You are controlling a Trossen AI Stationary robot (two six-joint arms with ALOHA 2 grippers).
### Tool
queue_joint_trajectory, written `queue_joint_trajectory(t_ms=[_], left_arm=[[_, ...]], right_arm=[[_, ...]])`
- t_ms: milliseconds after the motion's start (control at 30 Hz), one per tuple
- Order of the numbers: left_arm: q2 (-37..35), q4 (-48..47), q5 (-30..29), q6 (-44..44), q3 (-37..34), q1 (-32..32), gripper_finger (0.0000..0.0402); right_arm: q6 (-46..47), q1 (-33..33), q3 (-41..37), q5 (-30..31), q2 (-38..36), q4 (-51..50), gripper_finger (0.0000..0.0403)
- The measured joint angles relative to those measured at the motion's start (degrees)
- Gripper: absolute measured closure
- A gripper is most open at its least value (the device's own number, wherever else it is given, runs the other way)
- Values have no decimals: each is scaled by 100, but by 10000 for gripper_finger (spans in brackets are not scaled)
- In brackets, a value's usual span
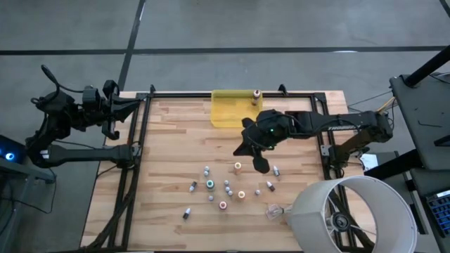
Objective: Pick & Place food coloring
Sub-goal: Put the top large yellow food coloring bottle into the yellow bin
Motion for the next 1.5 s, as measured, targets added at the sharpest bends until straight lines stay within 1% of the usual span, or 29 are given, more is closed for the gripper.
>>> queue_joint_trajectory(t_ms=[133, 333, 567, 733, 900, 1167, 1267, 1500], left_arm=[[0, 0, 0, 0, 0, 1, 401], [0, 0, 1, -1, 0, 0, 401], [0, 2, 1, 1, 1, 1, 401], [0, 2, 0, 0, 0, -1, 401], [0, 1, -1, 1, 0, 1, 401], [-1, 2, 1, -1, 0, -2, 401], [-1, 0, -1, -1, 1, 1, 401], [-1, 0, 1, 0, 0, -2, 401]], right_arm=[[28, -54, 0, -1, 86, -505, 394], [-432, -80, -2, -3, 294, -1285, 394], [-1129, -96, 9, -6, 627, -1486, 394], [-1322, -134, 315, -18, 988, -1748, 394], [-1358, -129, 673, -20, 1267, -1998, 394], [-1359, -125, 969, -8, 1595, -2375, 394], [-1393, -139, 1032, 2, 1769, -2583, 394], [-1562, -149, 1049, 33, 1977, -2593, 394]])
